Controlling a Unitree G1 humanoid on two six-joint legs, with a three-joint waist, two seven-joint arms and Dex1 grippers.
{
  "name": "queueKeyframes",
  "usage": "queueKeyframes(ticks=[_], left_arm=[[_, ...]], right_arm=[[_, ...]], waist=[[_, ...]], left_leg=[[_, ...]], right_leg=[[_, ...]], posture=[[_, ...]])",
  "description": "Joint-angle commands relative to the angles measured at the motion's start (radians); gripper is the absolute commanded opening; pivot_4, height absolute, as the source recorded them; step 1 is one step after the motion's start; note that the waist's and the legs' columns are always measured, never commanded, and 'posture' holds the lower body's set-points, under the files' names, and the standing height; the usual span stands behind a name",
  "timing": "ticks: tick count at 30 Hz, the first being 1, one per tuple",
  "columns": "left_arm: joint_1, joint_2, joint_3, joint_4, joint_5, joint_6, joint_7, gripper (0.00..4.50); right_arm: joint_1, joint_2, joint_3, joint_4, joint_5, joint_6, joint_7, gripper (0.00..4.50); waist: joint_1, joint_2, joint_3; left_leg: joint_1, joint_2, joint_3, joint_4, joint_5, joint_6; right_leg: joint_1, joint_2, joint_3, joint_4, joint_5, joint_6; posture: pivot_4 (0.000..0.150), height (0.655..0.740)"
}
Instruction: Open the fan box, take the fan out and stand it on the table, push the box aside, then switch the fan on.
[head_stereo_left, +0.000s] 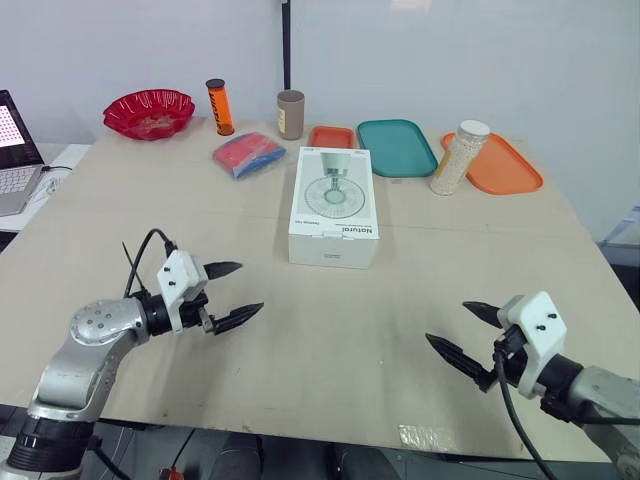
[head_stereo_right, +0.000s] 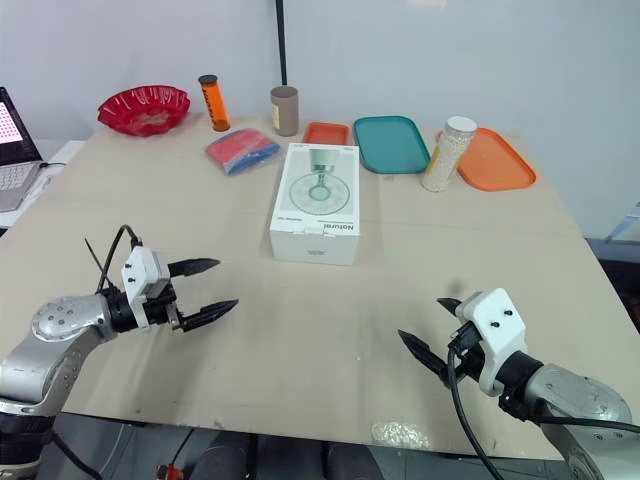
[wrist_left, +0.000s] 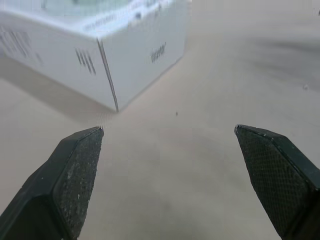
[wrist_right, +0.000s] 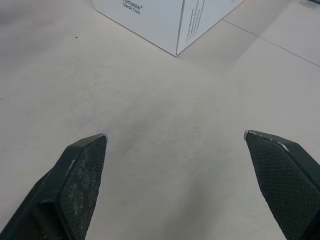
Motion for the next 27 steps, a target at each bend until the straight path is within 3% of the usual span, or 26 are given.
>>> queueKeyframes(ticks=[1, 4, 8, 9, 14, 16, 18, 19, 20, 23, 25, 27], left_arm=[[-0.057, 0.024, 0.036, -0.114, -0.148, 0.202, 0.045, 4.48], [-0.124, 0.056, 0.063, -0.194, -0.296, 0.416, 0.109, 4.48], [-0.218, 0.078, 0.078, -0.201, -0.396, 0.582, 0.178, 4.48], [-0.236, 0.088, 0.079, -0.198, -0.411, 0.616, 0.186, 4.08], [-0.380, 0.092, 0.083, -0.178, -0.502, 0.767, 0.261, 3.18], [-0.413, 0.077, 0.070, -0.165, -0.486, 0.768, 0.279, 2.73], [-0.455, 0.062, 0.064, -0.145, -0.492, 0.800, 0.309, 2.01], [-0.470, 0.059, 0.064, -0.139, -0.502, 0.817, 0.323, 2.01], [-0.485, 0.058, 0.063, -0.135, -0.510, 0.831, 0.331, 1.59], [-0.579, 0.046, 0.035, -0.092, -0.491, 0.891, 0.381, 1.08], [-0.611, 0.035, 0.014, -0.076, -0.484, 0.904, 0.383, 0.37], [-0.628, 0.028, -0.043, -0.068, -0.427, 0.866, 0.373, 0.17]], right_arm=[[-0.001, 0.008, -0.005, -0.016, 0.003, -0.018, -0.003, 4.50], [-0.003, 0.014, -0.005, -0.013, 0.004, -0.020, -0.005, 4.50], [-0.007, 0.021, 0.006, -0.009, -0.001, -0.023, -0.006, 4.50], [-0.008, 0.022, 0.009, -0.009, 0.000, -0.023, -0.007, 4.50], [-0.019, 0.025, 0.020, -0.004, -0.001, -0.024, -0.008, 4.50], [-0.024, 0.025, 0.023, -0.003, -0.002, -0.023, -0.010, 4.50], [-0.027, 0.024, 0.025, -0.004, -0.004, -0.023, -0.011, 4.50], [-0.028, 0.024, 0.025, -0.004, -0.004, -0.023, -0.011, 4.50], [-0.029, 0.024, 0.024, -0.004, -0.004, -0.022, -0.011, 4.50], [-0.035, 0.023, 0.019, -0.005, -0.005, -0.021, -0.016, 4.50], [-0.047, 0.031, 0.021, 0.002, -0.022, -0.034, -0.033, 4.50], [-0.068, 0.036, 0.020, 0.013, -0.027, -0.036, -0.050, 4.50]], waist=[[0.000, 0.000, 0.000], [-0.001, 0.000, 0.000], [0.000, 0.000, 0.000], [0.000, 0.000, 0.000], [-0.002, 0.000, 0.000], [-0.001, 0.000, 0.000], [0.002, -0.001, 0.001], [0.002, -0.001, 0.000], [0.001, -0.001, 0.000], [0.002, -0.001, 0.001], [0.002, -0.001, 0.001], [0.002, -0.001, 0.001]], left_leg=[[0.000, 0.000, 0.000, 0.000, 0.000, 0.000], [0.000, 0.000, 0.000, 0.000, 0.000, 0.000], [0.000, 0.000, -0.001, 0.000, 0.000, 0.000], [0.000, 0.000, 0.000, 0.000, 0.000, 0.000], [0.001, 0.000, -0.001, 0.000, 0.000, 0.000], [0.000, 0.000, -0.001, 0.000, 0.000, 0.000], [0.000, -0.001, -0.001, 0.001, 0.000, 0.000], [0.000, -0.001, -0.001, 0.001, 0.000, 0.000], [0.000, -0.001, -0.001, 0.001, 0.000, 0.000], [0.000, -0.001, -0.001, 0.001, 0.000, 0.000], [0.000, -0.001, -0.001, 0.001, 0.000, 0.000], [0.000, -0.001, -0.001, 0.001, 0.000, 0.000]], right_leg=[[0.000, 0.000, 0.000, 0.000, 0.000, 0.000], [0.000, 0.000, 0.000, 0.000, 0.000, 0.000], [0.000, 0.000, -0.001, 0.000, -0.001, 0.001], [0.001, 0.000, 0.000, 0.000, -0.001, 0.001], [0.000, 0.000, 0.000, 0.000, -0.001, 0.001], [0.000, 0.000, -0.001, 0.000, -0.001, 0.001], [0.001, 0.000, -0.001, 0.000, -0.001, 0.001], [0.001, 0.000, -0.001, 0.000, -0.001, 0.001], [0.001, 0.000, -0.001, 0.000, -0.001, 0.001], [0.001, 0.000, -0.001, 0.000, -0.001, 0.001], [0.001, 0.000, -0.001, 0.000, -0.001, 0.001], [0.001, 0.000, -0.001, 0.000, -0.001, 0.001]], posture=[[0.150, 0.7400], [0.150, 0.7400], [0.150, 0.7400], [0.150, 0.7400], [0.150, 0.7400], [0.150, 0.7400], [0.150, 0.7400], [0.150, 0.7400], [0.150, 0.7400], [0.150, 0.7400], [0.150, 0.7400], [0.150, 0.7400]])
